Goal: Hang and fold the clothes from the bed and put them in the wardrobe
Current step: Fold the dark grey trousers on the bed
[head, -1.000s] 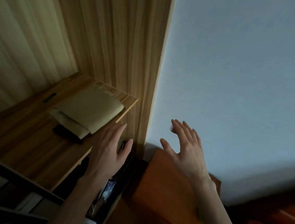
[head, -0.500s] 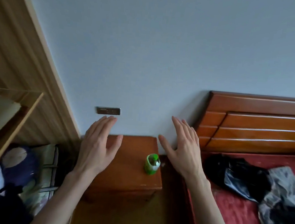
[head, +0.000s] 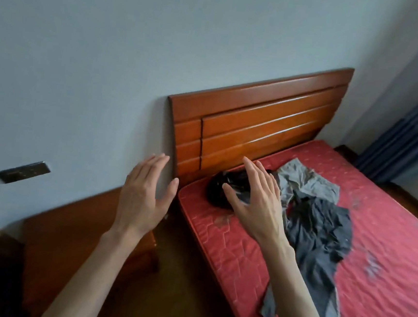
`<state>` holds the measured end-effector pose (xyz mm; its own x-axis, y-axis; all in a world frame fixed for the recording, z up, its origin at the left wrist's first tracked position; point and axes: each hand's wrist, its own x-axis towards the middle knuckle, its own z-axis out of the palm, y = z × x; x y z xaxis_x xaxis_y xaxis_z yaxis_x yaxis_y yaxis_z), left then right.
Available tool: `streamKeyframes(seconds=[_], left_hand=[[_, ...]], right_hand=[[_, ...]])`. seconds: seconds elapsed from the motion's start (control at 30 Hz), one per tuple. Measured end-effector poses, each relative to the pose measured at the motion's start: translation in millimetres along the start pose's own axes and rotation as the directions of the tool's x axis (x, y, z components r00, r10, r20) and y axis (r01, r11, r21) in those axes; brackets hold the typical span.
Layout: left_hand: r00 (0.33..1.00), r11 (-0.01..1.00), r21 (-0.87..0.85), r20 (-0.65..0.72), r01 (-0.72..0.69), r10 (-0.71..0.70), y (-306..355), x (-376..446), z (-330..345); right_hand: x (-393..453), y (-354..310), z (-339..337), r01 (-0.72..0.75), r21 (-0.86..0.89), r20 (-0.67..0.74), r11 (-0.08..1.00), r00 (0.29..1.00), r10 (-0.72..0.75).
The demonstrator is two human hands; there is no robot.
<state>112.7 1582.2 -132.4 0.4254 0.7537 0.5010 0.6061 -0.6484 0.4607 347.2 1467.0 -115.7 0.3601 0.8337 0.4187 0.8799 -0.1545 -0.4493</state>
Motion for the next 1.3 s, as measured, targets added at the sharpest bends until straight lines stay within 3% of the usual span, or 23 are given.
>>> streamKeyframes(seconds=[0.27,0.63,1.03,1.3], left_hand=[[0.978,0.979,-0.146,0.131,-0.141,0.161,125,6,101],[0.898,0.900,-0.323,0.228,-0.293,0.375,242,36,212],[0.833,0.845,-0.428,0.297,-0.320,0.466,290,136,362],[0.800,0.839,-0.442,0.352,-0.316,0.487,307,197,472]], right_hand=[[-55,119,-84,-0.207,-0.090,-0.118,0.974,0.974,0.196],[-103,226,-146,-0.472,-0.127,-0.280,0.873,0.861,0.425],[-47,347,-126,-0.637,-0.166,-0.284,0.753,0.762,0.582],[12,438,-104,-0.660,-0.196,-0.253,0.726,0.749,0.612]])
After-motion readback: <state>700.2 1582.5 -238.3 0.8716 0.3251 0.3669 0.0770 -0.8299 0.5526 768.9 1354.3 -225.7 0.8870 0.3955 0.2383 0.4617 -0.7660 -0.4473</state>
